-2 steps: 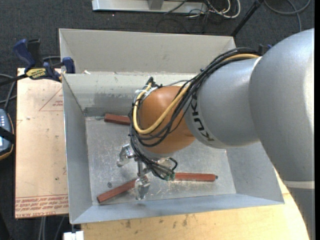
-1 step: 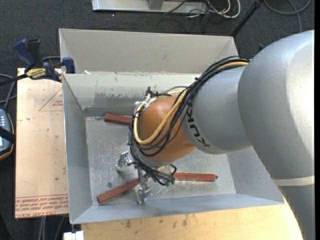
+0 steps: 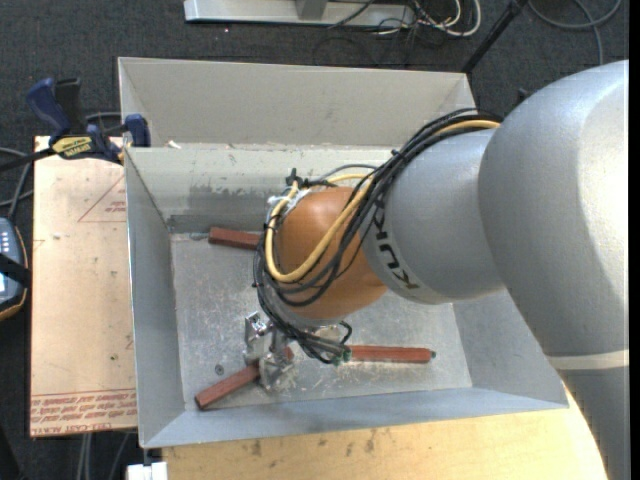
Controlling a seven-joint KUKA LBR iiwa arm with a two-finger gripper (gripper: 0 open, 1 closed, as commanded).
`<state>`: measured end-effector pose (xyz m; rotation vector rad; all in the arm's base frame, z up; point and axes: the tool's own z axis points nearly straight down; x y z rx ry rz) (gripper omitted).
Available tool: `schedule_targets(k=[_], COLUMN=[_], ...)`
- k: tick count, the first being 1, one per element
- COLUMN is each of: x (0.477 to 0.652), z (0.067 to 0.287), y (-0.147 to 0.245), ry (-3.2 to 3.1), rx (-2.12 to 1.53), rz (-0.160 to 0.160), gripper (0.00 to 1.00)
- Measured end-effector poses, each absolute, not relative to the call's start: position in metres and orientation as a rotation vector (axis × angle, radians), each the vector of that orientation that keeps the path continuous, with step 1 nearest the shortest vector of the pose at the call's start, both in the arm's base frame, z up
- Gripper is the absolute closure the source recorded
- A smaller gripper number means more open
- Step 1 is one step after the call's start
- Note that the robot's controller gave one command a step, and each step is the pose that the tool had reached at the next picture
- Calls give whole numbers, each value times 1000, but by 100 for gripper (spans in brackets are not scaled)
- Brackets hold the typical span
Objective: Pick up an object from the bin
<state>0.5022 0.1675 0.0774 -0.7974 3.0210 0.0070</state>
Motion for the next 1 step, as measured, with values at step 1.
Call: schedule_targets(k=[1], x=[502], z=[77], y=[167], ry=[3021], rx=[-797], rz=[7], gripper=[100])
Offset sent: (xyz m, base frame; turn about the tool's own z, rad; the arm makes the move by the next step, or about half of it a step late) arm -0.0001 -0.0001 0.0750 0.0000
